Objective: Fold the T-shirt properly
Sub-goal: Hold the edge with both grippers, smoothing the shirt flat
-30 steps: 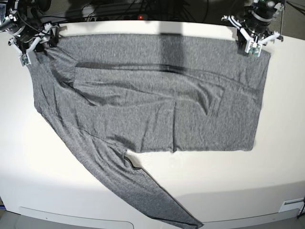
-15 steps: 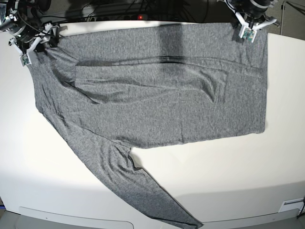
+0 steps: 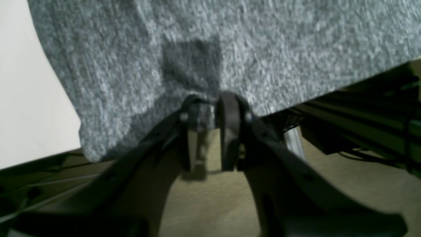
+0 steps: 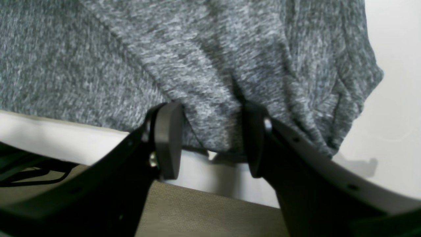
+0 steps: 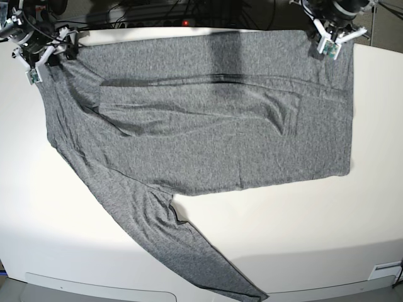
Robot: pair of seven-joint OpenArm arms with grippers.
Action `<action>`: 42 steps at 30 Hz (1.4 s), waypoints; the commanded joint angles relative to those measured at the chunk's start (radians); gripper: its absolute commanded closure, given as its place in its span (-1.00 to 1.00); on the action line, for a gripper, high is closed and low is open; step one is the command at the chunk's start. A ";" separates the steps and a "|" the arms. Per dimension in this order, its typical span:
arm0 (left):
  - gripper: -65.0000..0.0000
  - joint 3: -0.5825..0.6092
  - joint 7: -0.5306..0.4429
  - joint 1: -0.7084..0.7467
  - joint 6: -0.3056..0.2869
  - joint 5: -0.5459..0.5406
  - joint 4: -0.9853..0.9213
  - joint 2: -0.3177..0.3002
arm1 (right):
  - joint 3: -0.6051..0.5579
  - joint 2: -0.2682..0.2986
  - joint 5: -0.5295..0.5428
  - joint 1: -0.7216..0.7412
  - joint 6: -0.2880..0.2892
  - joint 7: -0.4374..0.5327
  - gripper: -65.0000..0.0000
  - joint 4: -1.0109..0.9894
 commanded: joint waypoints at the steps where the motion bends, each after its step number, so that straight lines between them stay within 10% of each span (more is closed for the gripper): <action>1: 0.62 -0.026 0.056 -0.003 0.024 0.024 -0.024 -0.005 | 0.008 0.014 0.010 -0.006 0.011 -0.021 0.08 0.011; 42: 0.62 -0.094 0.092 -0.082 -0.006 0.050 -0.024 -0.010 | 0.008 0.016 0.055 -0.006 0.018 -0.023 0.08 0.075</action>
